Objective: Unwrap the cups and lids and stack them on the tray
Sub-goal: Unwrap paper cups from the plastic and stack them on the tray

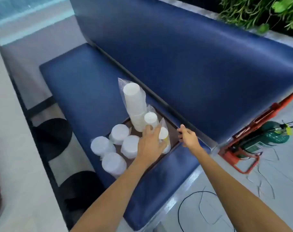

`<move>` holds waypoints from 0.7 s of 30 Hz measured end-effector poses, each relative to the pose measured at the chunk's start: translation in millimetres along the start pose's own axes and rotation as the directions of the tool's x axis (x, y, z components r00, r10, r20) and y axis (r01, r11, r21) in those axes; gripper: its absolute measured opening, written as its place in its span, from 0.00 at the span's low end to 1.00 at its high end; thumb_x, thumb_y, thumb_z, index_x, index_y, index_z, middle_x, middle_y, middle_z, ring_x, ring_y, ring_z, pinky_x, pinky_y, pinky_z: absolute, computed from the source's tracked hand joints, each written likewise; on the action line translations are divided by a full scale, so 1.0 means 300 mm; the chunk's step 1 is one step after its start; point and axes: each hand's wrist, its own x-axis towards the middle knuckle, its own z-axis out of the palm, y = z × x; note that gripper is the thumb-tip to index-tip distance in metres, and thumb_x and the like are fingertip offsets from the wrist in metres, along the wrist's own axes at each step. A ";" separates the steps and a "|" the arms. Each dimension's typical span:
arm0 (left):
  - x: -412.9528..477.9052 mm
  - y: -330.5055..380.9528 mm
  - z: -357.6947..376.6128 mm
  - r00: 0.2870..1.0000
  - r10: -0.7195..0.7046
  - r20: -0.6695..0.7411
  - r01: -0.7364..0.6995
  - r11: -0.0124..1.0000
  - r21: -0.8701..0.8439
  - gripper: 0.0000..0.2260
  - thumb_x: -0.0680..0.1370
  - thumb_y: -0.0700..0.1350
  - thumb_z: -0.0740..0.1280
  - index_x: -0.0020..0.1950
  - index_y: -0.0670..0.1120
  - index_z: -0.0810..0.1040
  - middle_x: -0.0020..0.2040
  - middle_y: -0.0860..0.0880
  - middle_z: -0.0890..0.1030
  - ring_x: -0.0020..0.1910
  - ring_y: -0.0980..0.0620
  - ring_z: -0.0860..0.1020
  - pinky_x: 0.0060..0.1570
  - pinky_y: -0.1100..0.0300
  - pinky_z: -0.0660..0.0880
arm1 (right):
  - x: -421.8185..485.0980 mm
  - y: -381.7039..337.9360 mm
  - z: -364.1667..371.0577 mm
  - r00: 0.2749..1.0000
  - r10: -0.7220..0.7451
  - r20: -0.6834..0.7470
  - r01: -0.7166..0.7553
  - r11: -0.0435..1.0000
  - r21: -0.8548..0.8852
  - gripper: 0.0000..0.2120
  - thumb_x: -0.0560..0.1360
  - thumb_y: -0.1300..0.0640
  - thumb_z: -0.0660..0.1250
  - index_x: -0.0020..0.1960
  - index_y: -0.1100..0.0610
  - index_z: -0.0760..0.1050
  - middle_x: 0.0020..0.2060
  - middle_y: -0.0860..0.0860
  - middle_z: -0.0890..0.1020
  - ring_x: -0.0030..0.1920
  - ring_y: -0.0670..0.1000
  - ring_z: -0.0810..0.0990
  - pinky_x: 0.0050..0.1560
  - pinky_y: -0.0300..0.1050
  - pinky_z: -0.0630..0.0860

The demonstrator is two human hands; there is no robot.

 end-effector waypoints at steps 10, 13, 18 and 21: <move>0.054 -0.013 0.192 0.978 0.004 -0.209 0.063 0.947 0.314 0.23 0.65 0.59 0.76 0.55 0.50 0.80 0.57 0.40 0.78 0.47 0.43 0.79 0.38 0.56 0.75 | 0.113 0.077 0.063 0.982 0.153 0.114 -0.148 0.988 -0.052 0.19 0.80 0.39 0.52 0.54 0.49 0.77 0.63 0.55 0.76 0.65 0.56 0.72 0.66 0.53 0.68; 0.030 -0.026 0.215 0.965 -0.024 -0.261 0.095 0.960 0.264 0.21 0.65 0.57 0.76 0.53 0.48 0.79 0.60 0.39 0.77 0.51 0.42 0.79 0.41 0.53 0.76 | 0.133 0.098 0.092 0.974 0.182 0.138 -0.179 0.983 -0.036 0.22 0.80 0.39 0.53 0.59 0.53 0.77 0.63 0.55 0.76 0.65 0.56 0.73 0.64 0.51 0.67; -0.015 -0.058 0.240 0.938 0.006 -0.348 0.054 0.986 0.161 0.19 0.68 0.52 0.76 0.55 0.48 0.76 0.63 0.40 0.75 0.56 0.44 0.76 0.43 0.53 0.77 | 0.163 0.126 0.163 0.964 0.218 0.153 -0.211 0.976 -0.060 0.27 0.79 0.38 0.55 0.64 0.58 0.73 0.62 0.57 0.78 0.62 0.57 0.75 0.66 0.57 0.70; -0.054 -0.081 0.255 0.926 0.027 -0.377 0.022 0.992 0.126 0.16 0.74 0.53 0.67 0.58 0.48 0.73 0.64 0.41 0.75 0.59 0.44 0.76 0.47 0.54 0.78 | 0.174 0.130 0.188 0.959 0.239 0.154 -0.228 0.970 -0.087 0.26 0.80 0.40 0.55 0.65 0.59 0.72 0.61 0.56 0.77 0.62 0.57 0.74 0.66 0.56 0.69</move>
